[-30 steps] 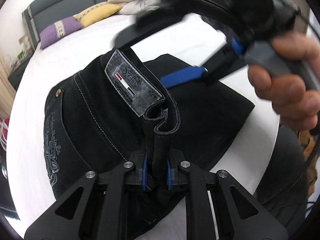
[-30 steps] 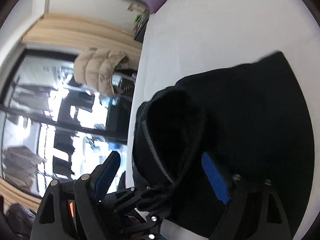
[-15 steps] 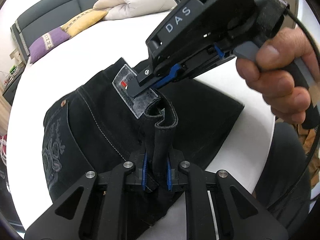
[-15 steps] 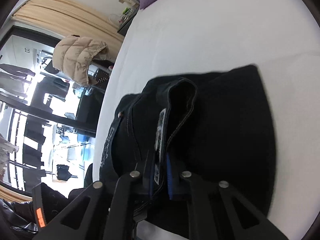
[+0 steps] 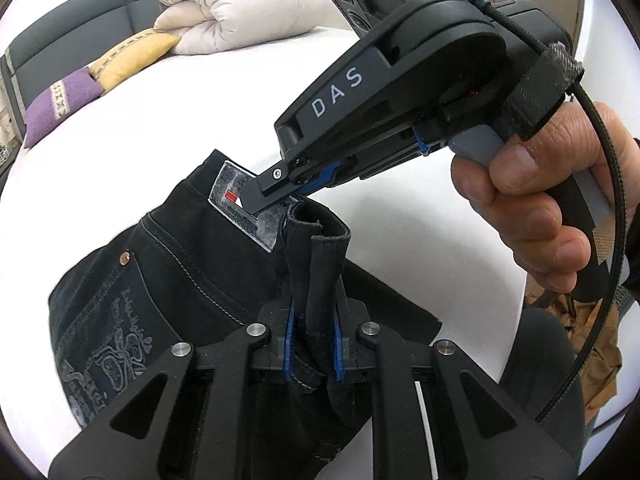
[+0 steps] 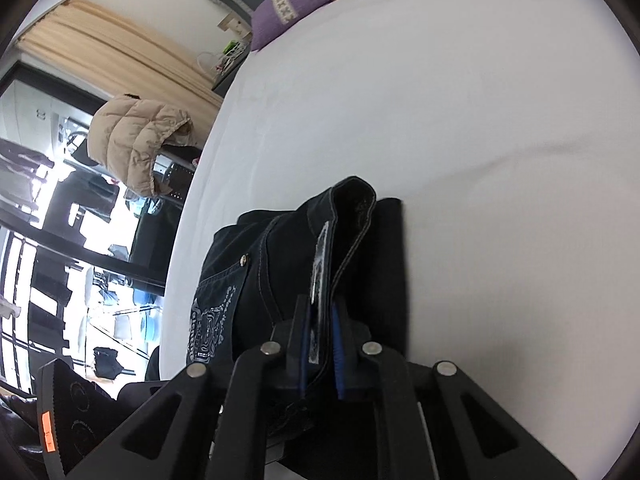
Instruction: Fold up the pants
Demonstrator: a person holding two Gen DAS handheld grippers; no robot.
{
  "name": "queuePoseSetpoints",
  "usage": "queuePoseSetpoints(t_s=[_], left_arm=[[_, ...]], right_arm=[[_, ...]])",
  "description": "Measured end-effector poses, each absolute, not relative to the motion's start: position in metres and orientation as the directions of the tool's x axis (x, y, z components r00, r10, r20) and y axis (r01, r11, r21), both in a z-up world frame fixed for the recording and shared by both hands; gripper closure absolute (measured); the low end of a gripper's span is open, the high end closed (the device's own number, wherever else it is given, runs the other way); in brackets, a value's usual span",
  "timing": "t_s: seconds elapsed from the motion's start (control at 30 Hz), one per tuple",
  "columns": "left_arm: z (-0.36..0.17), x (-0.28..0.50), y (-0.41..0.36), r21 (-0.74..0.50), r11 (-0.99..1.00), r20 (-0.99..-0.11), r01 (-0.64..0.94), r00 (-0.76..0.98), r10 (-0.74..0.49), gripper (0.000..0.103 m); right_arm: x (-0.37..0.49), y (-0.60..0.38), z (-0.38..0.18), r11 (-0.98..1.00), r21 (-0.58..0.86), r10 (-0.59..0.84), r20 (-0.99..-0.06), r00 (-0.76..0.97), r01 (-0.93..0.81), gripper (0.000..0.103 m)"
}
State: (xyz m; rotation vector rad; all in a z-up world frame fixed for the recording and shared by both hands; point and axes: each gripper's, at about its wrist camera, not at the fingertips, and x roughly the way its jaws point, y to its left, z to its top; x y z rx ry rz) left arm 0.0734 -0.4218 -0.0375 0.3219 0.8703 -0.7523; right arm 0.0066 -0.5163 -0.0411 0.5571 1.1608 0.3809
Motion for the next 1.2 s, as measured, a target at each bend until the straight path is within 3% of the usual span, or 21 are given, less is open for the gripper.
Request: queuePoseSetpoints(t_s=[0.47, 0.6, 0.67, 0.73, 0.8, 0.87, 0.93, 1.03, 1.17, 1.2], left_arm=[[-0.059, 0.074, -0.430, -0.025, 0.693, -0.802, 0.720, 0.400, -0.444, 0.090], [-0.063, 0.070, -0.434, -0.027, 0.682, -0.817, 0.731, 0.377, -0.437, 0.084], [-0.053, 0.071, -0.422, -0.105, 0.674, -0.810, 0.731, 0.330, -0.485, 0.082], [-0.040, 0.074, -0.402, -0.200, 0.662, -0.789, 0.722, 0.282, -0.546, 0.082], [-0.025, 0.078, -0.372, -0.291, 0.663, -0.757, 0.690, 0.258, -0.600, 0.082], [-0.019, 0.085, -0.342, -0.351, 0.675, -0.729, 0.649, 0.263, -0.632, 0.082], [-0.018, 0.099, -0.311, -0.415, 0.693, -0.705, 0.590, 0.273, -0.654, 0.082], [-0.031, 0.139, -0.274, -0.528, 0.696, -0.673, 0.487, 0.260, -0.692, 0.082], [-0.053, 0.185, -0.247, -0.566, 0.721, -0.663, 0.401, 0.298, -0.687, 0.082], [-0.061, 0.197, -0.243, -0.564, 0.733, -0.673, 0.380, 0.302, -0.675, 0.082]], right_arm=[[-0.012, -0.533, -0.076, 0.754, 0.651, 0.578, -0.721, 0.383, 0.088, 0.090], [-0.014, -0.545, -0.097, 0.709, 0.693, 0.608, -0.694, 0.385, 0.131, 0.084], [-0.020, -0.550, -0.096, 0.681, 0.718, 0.620, -0.671, 0.407, 0.147, 0.081], [-0.027, -0.551, -0.087, 0.717, 0.676, 0.567, -0.707, 0.423, 0.168, 0.057], [-0.039, -0.557, -0.071, 0.745, 0.641, 0.511, -0.725, 0.461, 0.183, 0.056], [-0.048, -0.561, -0.056, 0.744, 0.642, 0.490, -0.712, 0.504, 0.183, 0.060], [-0.052, -0.554, -0.040, 0.733, 0.667, 0.523, -0.677, 0.518, 0.133, 0.092], [-0.050, -0.522, -0.028, 0.715, 0.699, 0.605, -0.628, 0.489, 0.012, 0.094], [-0.046, -0.499, -0.061, 0.725, 0.687, 0.624, -0.684, 0.379, 0.045, 0.094], [-0.047, -0.503, -0.076, 0.724, 0.682, 0.616, -0.705, 0.353, 0.099, 0.103]])
